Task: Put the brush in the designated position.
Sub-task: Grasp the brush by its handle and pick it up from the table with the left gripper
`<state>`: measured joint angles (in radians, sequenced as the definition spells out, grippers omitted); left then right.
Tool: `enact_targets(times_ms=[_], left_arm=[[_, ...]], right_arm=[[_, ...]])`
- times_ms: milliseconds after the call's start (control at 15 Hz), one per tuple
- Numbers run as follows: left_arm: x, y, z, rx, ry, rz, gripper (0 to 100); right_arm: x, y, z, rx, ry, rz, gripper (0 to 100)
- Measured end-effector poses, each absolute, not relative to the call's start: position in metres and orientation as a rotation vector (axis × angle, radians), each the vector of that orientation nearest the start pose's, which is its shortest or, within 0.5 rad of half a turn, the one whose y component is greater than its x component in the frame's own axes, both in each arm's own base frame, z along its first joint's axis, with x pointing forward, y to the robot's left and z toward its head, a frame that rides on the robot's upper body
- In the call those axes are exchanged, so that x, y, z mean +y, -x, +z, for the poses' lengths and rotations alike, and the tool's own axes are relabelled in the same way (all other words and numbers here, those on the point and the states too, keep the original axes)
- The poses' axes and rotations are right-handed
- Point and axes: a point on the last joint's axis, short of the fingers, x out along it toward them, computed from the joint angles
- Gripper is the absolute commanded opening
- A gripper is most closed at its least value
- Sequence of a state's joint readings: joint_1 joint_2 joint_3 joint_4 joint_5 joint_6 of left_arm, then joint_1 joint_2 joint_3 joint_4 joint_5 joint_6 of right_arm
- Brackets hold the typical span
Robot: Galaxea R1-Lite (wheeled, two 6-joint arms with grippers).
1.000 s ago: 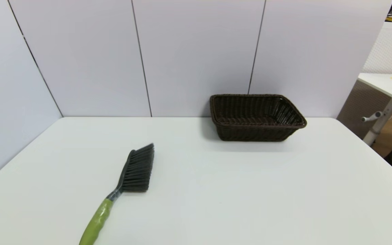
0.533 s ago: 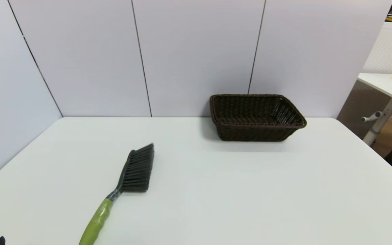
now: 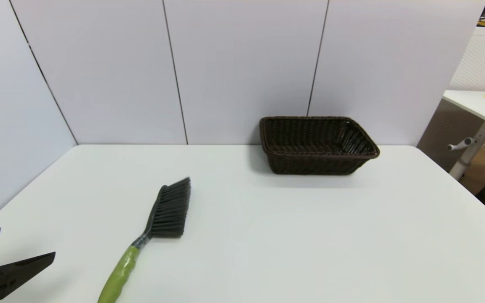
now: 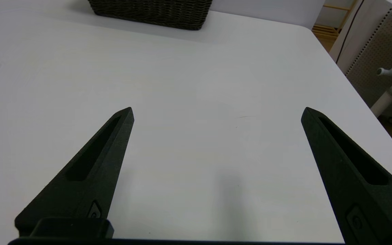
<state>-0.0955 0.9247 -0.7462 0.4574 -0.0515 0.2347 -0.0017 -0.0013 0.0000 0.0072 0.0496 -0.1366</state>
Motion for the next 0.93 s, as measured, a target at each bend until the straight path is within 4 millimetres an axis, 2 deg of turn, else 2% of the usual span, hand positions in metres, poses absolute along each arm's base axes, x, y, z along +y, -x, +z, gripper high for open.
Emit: enact_targets(times_ms=[267,533,933], left_arm=[[-0.020,-0.131,0.221,0.763,-0.249,-0.344,100],[-0.036,-0.168,0.207,0.880,-0.274,-0.419,100],[-0.059,-0.201,0.179,1.021,-0.317,-0.498,100]], right_arm=[[0.001,0.023,0.075,0.003,0.137,0.048,100],[0.001,0.023,0.075,0.004,0.136,0.048,100],[0.001,0.023,0.075,0.003,0.137,0.048,100]])
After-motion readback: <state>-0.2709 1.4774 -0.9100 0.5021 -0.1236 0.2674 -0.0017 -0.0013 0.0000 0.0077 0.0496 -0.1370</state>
